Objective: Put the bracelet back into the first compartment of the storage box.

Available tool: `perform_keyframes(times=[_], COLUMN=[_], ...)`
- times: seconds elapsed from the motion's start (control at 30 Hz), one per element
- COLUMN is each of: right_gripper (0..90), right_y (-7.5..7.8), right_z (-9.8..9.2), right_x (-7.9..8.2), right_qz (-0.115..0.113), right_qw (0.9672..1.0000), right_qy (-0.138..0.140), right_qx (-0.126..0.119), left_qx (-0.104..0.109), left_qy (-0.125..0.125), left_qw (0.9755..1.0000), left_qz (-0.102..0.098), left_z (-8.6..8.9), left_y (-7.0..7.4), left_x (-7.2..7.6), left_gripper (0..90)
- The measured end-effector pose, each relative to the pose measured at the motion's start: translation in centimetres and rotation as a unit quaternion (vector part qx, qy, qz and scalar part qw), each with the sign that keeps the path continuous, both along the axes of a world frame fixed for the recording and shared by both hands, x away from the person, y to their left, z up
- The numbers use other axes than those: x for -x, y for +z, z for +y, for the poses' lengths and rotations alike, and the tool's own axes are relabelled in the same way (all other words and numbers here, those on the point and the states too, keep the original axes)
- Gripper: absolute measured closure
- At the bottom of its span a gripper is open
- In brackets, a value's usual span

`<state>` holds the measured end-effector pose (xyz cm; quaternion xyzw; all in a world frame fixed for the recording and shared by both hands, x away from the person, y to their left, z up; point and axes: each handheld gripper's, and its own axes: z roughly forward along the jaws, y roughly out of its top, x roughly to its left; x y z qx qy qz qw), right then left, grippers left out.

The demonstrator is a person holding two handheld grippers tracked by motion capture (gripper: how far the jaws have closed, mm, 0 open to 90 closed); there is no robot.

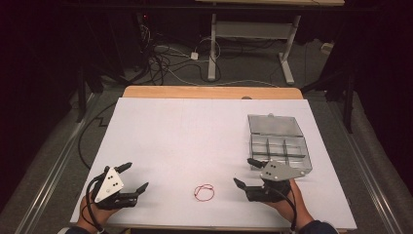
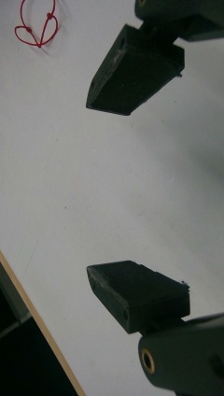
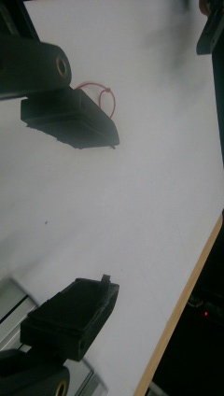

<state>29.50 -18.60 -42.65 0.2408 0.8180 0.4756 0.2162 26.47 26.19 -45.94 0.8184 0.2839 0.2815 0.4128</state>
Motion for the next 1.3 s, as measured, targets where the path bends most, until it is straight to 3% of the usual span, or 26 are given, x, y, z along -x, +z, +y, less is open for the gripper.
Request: perform_keyframes(times=[0.23, 0.37, 0.5, 0.67, 0.97, 1.23, 1.3], right_gripper=[25.0, 25.3, 27.1, 30.0, 52.3, 78.1, 80.9], right_y=[-0.7, -1.4, -2.4, -4.2, -5.1, -5.1, -5.1], right_z=[3.2, 5.0, 6.5, 8.2, 8.9, 9.1, 9.1], right_x=[-0.8, -1.2, -1.5, -1.7, -2.7, -2.4, -2.4], right_qz=[0.02, 0.032, 0.057, 0.08, 0.106, 0.111, 0.111], right_qw=[0.9991, 0.9974, 0.9946, 0.9889, 0.9839, 0.9797, 0.9798], right_qy=[0.036, 0.057, 0.076, 0.089, 0.078, 0.111, 0.11], right_qx=[0.007, 0.03, 0.044, 0.089, 0.121, 0.125, 0.125], left_qx=[-0.006, -0.007, -0.008, -0.007, -0.008, -0.013, -0.014], left_qy=[0.001, 0.0, 0.001, 0.001, -0.002, -0.005, -0.005], left_qw=[1.0, 1.0, 1.0, 1.0, 0.9999, 0.9998, 0.9998], left_qz=[0.002, 0.005, 0.005, 0.006, 0.009, 0.011, 0.011], left_z=[0.0, 0.0, 0.0, 0.0, 0.0, -0.1, -0.1], left_y=[-0.1, -0.2, -0.2, -0.2, -0.3, -0.4, -0.4], left_x=[0.2, 0.2, 0.2, 0.2, 0.2, 0.1, 0.1], left_gripper=[16.7, 16.7, 16.6, 16.7, 17.0, 17.1, 17.1])
